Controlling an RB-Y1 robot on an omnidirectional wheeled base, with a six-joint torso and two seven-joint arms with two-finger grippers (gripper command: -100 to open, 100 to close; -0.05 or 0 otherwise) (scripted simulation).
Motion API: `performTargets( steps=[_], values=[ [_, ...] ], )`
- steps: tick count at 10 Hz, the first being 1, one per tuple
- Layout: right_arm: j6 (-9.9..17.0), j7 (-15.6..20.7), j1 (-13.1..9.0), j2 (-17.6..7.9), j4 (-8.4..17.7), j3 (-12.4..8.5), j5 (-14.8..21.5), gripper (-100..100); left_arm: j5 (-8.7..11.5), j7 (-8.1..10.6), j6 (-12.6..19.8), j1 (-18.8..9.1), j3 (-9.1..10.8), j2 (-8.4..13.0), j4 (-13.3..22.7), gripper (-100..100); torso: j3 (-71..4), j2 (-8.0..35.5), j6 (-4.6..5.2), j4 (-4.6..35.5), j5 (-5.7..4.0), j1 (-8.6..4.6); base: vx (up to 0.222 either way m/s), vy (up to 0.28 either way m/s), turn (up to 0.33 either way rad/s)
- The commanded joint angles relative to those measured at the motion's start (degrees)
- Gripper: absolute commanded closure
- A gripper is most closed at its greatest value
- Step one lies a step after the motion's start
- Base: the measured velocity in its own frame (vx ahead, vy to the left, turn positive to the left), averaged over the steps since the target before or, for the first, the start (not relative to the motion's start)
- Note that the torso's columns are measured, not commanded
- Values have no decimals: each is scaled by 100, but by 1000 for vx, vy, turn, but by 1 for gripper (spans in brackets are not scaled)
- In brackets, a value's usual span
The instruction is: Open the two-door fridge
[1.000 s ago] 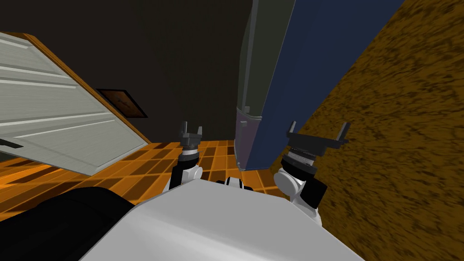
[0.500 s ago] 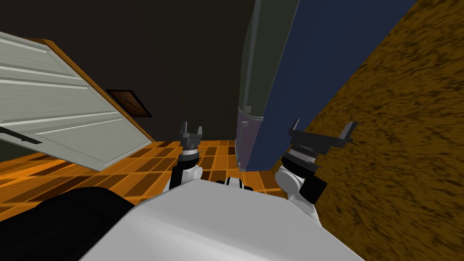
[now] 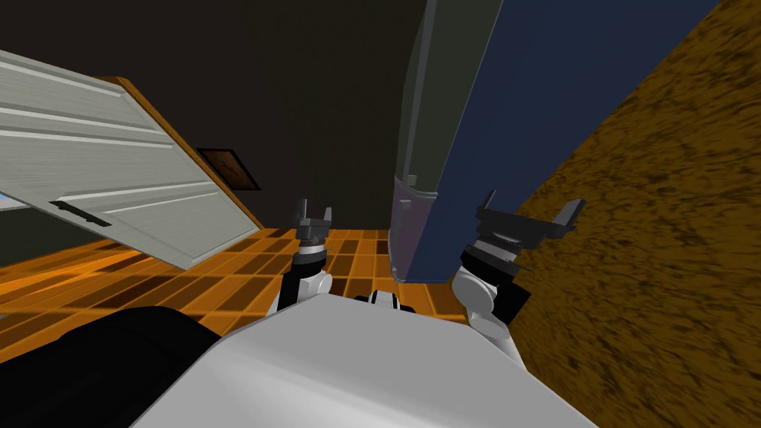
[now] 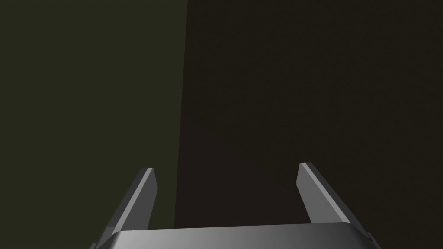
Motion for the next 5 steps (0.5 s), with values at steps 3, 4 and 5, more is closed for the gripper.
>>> performTargets(
  steps=[3, 4, 5],
  values=[
    [-213, -104, -363, -54, 80, 72, -760, -100, 0, 0, 0, 0, 0, 0, 0, 0, 0, 1, 0, 0, 0, -1, 5, -13, 79],
    [-213, -104, -363, -54, 80, 72, -924, -100, 0, 0, 0, -1, 0, 0, 0, 0, -1, -2, -5, 0, 0, 0, 6, -17, 91],
    [-213, -104, -363, -54, 80, 72, -991, -100, 0, 0, 0, 0, 0, 0, 0, 0, -2, -3, -1, -1, 0, -2, 5, -8, -7]
  ],
)
